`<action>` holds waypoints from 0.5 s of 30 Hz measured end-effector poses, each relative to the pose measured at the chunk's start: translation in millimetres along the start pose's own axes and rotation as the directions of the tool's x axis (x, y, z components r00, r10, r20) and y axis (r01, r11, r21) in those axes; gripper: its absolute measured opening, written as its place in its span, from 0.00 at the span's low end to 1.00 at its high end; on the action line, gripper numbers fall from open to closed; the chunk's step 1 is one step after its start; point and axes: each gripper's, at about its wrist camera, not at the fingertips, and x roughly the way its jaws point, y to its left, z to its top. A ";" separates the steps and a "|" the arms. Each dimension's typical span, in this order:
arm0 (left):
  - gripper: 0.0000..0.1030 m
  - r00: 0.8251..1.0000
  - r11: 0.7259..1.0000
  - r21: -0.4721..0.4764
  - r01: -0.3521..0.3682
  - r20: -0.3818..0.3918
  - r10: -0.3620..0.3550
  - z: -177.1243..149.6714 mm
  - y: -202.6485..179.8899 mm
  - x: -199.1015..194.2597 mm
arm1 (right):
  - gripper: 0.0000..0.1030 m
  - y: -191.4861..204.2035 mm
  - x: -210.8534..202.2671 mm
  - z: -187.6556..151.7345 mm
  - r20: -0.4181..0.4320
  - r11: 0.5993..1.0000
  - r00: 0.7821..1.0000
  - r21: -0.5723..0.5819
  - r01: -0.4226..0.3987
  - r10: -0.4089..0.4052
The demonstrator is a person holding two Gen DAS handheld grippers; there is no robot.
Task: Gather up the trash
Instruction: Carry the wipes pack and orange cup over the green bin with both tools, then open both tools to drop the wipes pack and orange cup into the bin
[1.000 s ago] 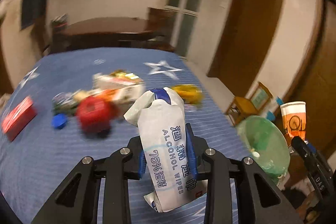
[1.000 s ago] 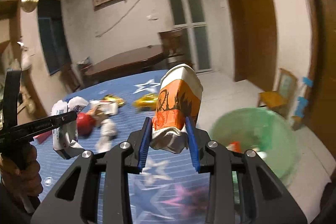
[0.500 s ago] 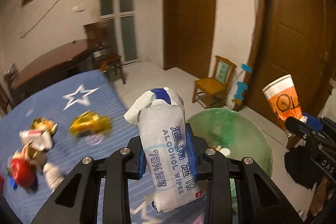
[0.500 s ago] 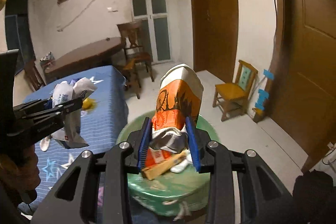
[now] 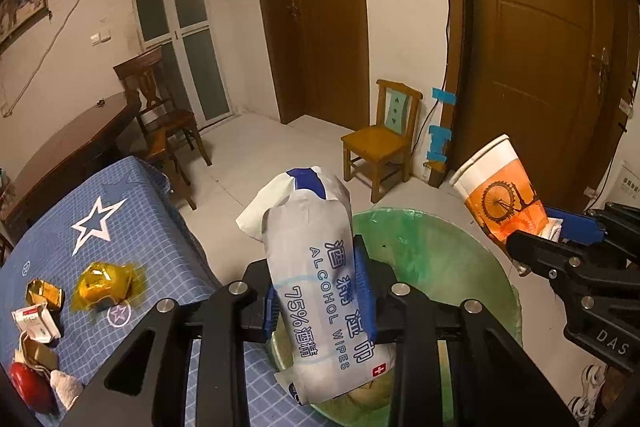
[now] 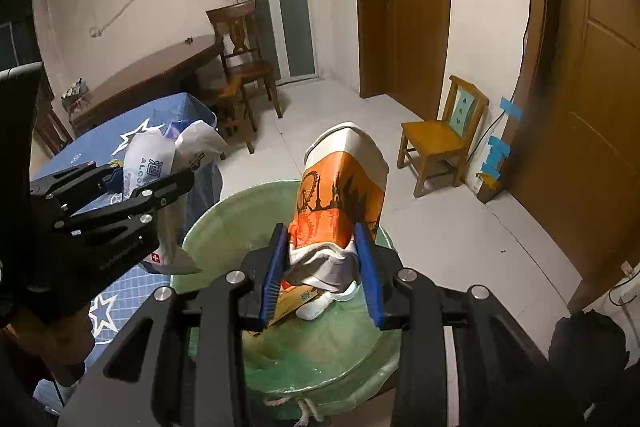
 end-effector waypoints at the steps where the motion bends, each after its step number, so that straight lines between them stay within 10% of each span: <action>1: 0.32 1.000 1.000 0.002 0.000 -0.002 0.000 -0.3 -0.2 2.0 | 0.32 -1.3 1.9 0.1 -0.008 1.000 1.000 0.001 -0.004 0.004; 15: 0.32 0.999 1.000 0.024 0.019 -0.041 -0.018 -1.7 -1.2 31.1 | 0.32 -15.8 19.2 1.0 -0.069 0.999 0.997 0.028 -0.040 0.042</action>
